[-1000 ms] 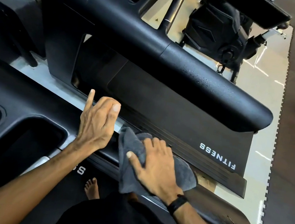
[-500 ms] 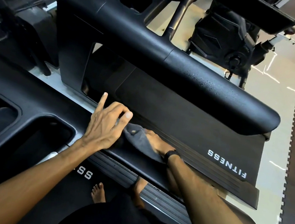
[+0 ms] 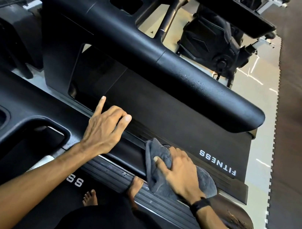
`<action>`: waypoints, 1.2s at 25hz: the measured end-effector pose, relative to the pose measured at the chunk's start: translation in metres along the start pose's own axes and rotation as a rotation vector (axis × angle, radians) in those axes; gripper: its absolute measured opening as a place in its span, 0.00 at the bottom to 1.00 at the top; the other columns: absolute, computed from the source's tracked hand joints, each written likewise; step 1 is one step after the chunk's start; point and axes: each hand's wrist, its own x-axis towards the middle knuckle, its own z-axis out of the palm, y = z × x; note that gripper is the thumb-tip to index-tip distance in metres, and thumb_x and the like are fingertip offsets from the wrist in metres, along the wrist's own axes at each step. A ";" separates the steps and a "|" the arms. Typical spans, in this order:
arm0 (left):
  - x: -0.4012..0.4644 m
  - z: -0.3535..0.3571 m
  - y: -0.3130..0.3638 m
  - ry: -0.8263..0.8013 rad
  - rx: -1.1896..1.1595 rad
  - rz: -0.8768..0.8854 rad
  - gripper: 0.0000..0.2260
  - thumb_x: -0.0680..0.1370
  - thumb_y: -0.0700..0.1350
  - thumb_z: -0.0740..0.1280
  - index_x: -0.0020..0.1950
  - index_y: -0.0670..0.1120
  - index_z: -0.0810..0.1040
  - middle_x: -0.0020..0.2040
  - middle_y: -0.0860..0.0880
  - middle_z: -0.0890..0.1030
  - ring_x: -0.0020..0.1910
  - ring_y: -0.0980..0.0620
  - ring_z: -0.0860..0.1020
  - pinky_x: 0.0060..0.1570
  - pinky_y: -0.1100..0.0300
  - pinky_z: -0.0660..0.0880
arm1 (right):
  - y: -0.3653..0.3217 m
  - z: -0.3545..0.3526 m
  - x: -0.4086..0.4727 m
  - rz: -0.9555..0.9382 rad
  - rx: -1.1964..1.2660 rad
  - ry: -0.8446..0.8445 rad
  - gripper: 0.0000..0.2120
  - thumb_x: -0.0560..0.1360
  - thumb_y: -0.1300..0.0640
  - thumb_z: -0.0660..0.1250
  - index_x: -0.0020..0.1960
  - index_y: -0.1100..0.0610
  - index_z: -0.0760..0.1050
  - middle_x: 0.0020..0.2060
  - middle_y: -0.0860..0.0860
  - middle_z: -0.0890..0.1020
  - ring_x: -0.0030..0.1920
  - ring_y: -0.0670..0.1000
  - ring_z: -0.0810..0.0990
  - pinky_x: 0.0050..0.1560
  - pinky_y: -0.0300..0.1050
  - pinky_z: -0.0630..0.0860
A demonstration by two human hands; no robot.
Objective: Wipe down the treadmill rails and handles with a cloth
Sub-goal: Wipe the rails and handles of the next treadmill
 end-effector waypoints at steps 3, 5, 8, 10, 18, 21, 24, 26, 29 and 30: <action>0.002 0.001 0.003 0.057 -0.015 0.020 0.29 0.83 0.59 0.44 0.46 0.44 0.78 0.45 0.51 0.80 0.45 0.52 0.79 0.77 0.45 0.51 | -0.036 0.014 0.003 -0.039 -0.060 0.172 0.27 0.75 0.30 0.51 0.57 0.49 0.74 0.45 0.47 0.78 0.49 0.52 0.76 0.51 0.49 0.72; 0.003 0.000 0.002 0.075 -0.029 0.032 0.27 0.84 0.58 0.45 0.46 0.44 0.78 0.45 0.50 0.80 0.45 0.51 0.78 0.77 0.43 0.52 | -0.068 0.024 0.013 -0.039 -0.100 0.217 0.27 0.76 0.31 0.51 0.57 0.50 0.75 0.46 0.48 0.79 0.49 0.53 0.76 0.50 0.50 0.71; 0.000 0.000 0.000 0.070 -0.044 0.059 0.24 0.83 0.56 0.48 0.46 0.44 0.78 0.45 0.51 0.80 0.45 0.51 0.79 0.76 0.43 0.53 | -0.103 0.032 0.031 -0.034 -0.102 0.259 0.25 0.76 0.32 0.53 0.50 0.53 0.75 0.45 0.51 0.79 0.47 0.55 0.76 0.47 0.52 0.71; -0.002 0.000 0.000 0.062 -0.046 0.067 0.23 0.83 0.56 0.49 0.46 0.44 0.78 0.45 0.51 0.80 0.45 0.51 0.79 0.77 0.43 0.52 | -0.110 0.036 0.036 -0.041 -0.075 0.286 0.24 0.75 0.34 0.54 0.47 0.54 0.73 0.44 0.53 0.79 0.46 0.57 0.77 0.46 0.53 0.70; -0.008 0.008 0.016 0.076 -0.045 0.037 0.26 0.83 0.57 0.47 0.48 0.43 0.80 0.47 0.50 0.81 0.48 0.52 0.79 0.77 0.44 0.51 | -0.072 0.042 0.013 -0.208 -0.075 0.365 0.22 0.76 0.34 0.59 0.49 0.54 0.73 0.43 0.53 0.77 0.44 0.56 0.74 0.45 0.52 0.70; -0.007 0.028 0.044 0.040 -0.042 0.053 0.26 0.83 0.56 0.48 0.48 0.43 0.80 0.47 0.50 0.81 0.48 0.52 0.79 0.78 0.46 0.50 | -0.035 0.033 0.000 -0.227 -0.046 0.326 0.24 0.75 0.34 0.58 0.50 0.55 0.73 0.43 0.54 0.77 0.44 0.56 0.74 0.45 0.52 0.71; -0.009 0.043 0.068 0.038 -0.037 0.063 0.27 0.83 0.57 0.47 0.48 0.43 0.80 0.47 0.50 0.81 0.48 0.53 0.79 0.77 0.46 0.50 | 0.004 0.021 -0.014 -0.215 0.013 0.249 0.25 0.75 0.33 0.55 0.52 0.54 0.73 0.43 0.53 0.76 0.45 0.55 0.74 0.47 0.52 0.74; -0.015 0.051 0.078 0.042 -0.029 0.059 0.29 0.83 0.59 0.46 0.48 0.43 0.80 0.48 0.51 0.81 0.49 0.53 0.79 0.77 0.45 0.50 | 0.034 0.015 -0.024 -0.215 0.029 0.225 0.26 0.75 0.32 0.55 0.52 0.54 0.72 0.43 0.52 0.75 0.45 0.54 0.74 0.48 0.52 0.73; -0.026 0.060 0.087 0.066 -0.014 0.022 0.28 0.83 0.60 0.47 0.49 0.43 0.80 0.49 0.51 0.81 0.49 0.54 0.79 0.78 0.48 0.49 | 0.072 0.008 -0.038 -0.212 0.031 0.179 0.25 0.75 0.31 0.55 0.51 0.53 0.71 0.43 0.48 0.73 0.45 0.51 0.71 0.49 0.49 0.72; -0.029 0.062 0.090 0.078 -0.007 0.003 0.27 0.83 0.59 0.48 0.50 0.43 0.80 0.49 0.51 0.81 0.49 0.55 0.79 0.78 0.48 0.49 | 0.078 0.006 -0.040 -0.208 0.035 0.165 0.25 0.75 0.30 0.55 0.50 0.52 0.70 0.43 0.48 0.72 0.46 0.51 0.71 0.49 0.48 0.71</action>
